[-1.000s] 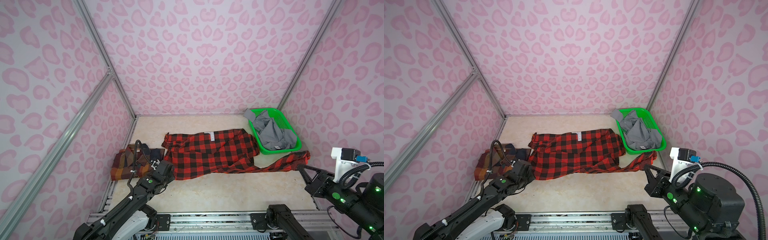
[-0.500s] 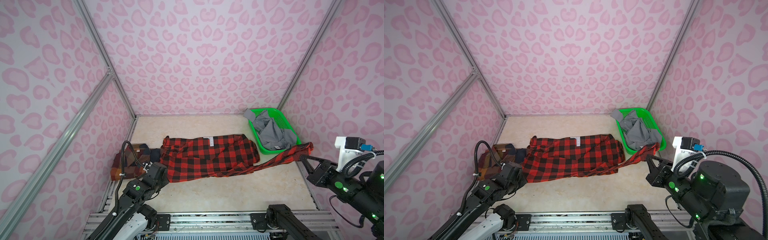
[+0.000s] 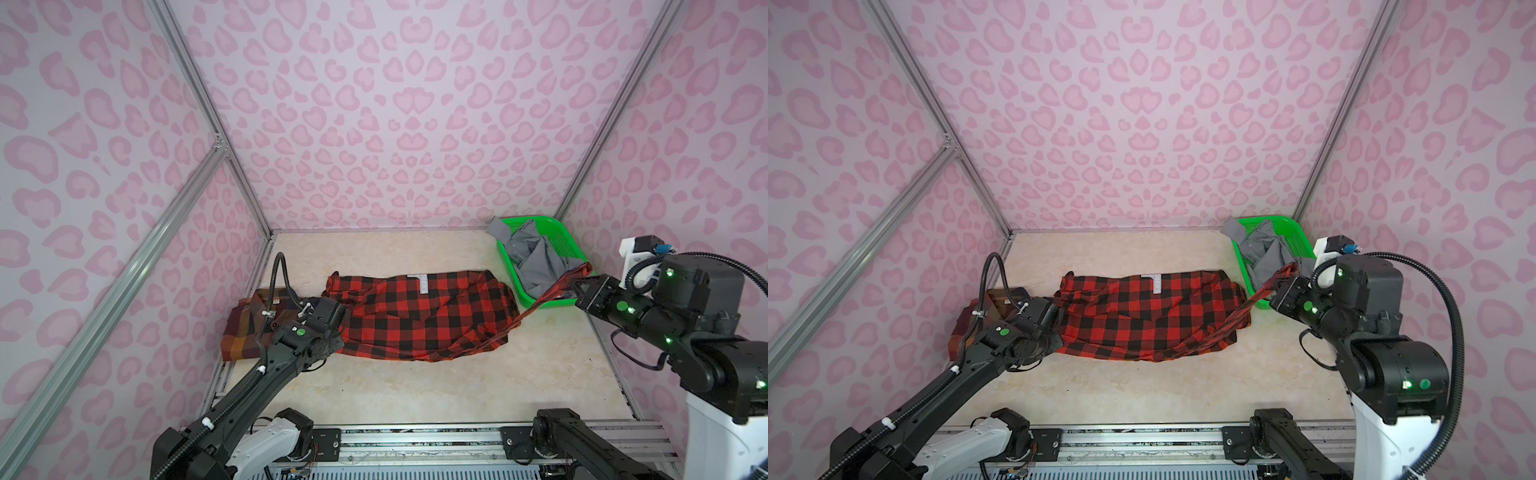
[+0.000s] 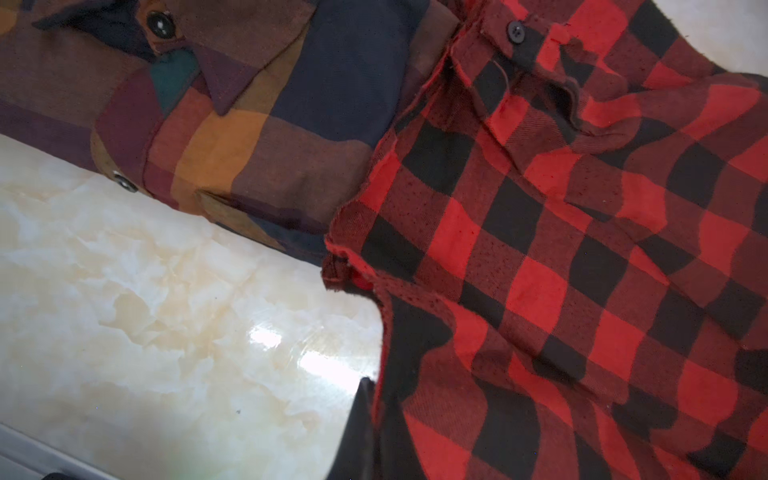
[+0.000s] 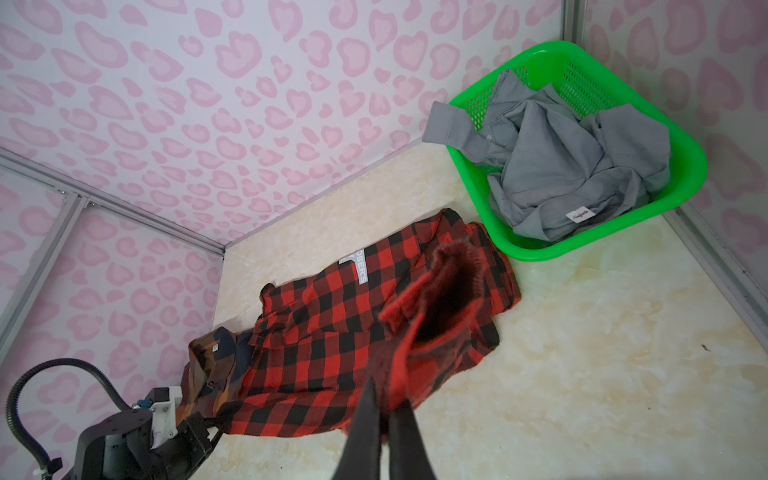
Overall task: Fold and stack the long sleeve shirts
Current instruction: 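Lift the sleeve cuff with the right gripper and swing it over the shirt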
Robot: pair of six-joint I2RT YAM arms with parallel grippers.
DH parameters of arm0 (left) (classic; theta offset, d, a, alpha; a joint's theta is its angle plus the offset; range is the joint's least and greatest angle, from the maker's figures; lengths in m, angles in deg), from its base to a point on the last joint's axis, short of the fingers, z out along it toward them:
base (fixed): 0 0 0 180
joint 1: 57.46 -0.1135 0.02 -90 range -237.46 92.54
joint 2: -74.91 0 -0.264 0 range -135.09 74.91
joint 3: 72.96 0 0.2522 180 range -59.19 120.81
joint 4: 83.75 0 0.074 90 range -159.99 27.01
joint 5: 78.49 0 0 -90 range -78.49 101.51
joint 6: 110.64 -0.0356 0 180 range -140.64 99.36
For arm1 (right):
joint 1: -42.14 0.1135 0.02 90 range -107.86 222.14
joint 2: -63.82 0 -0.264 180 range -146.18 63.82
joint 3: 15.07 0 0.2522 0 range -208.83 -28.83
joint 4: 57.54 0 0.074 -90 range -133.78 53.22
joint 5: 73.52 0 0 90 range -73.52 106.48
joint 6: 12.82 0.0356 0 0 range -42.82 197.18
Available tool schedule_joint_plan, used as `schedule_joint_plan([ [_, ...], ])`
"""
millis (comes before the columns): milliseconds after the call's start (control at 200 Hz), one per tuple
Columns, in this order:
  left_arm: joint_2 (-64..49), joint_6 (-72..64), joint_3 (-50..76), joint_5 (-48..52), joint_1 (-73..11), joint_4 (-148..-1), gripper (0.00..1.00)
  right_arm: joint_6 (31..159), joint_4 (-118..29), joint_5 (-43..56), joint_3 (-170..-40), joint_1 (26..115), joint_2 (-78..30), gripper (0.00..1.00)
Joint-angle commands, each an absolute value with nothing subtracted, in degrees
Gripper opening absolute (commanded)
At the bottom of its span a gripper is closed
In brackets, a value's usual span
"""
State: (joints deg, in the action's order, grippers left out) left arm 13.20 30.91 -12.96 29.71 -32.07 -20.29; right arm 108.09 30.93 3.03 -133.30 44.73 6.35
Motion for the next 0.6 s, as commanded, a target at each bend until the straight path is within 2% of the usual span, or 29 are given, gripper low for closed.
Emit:
schedule_joint_plan([
  [0,9.8,27.9,-11.7,29.2,-34.5,-23.4,0.02,109.3,22.6,7.6,-134.7,45.9,3.2,0.0],
  [215,1.8,25.5,-7.5,25.9,-37.6,-26.5,0.02,108.3,21.2,19.4,-139.8,52.5,-5.7,0.0],
  [595,-14.8,21.9,0.2,23.6,-40.5,-28.4,0.02,105.7,17.6,34.6,-144.6,56.5,-17.4,0.0],
])
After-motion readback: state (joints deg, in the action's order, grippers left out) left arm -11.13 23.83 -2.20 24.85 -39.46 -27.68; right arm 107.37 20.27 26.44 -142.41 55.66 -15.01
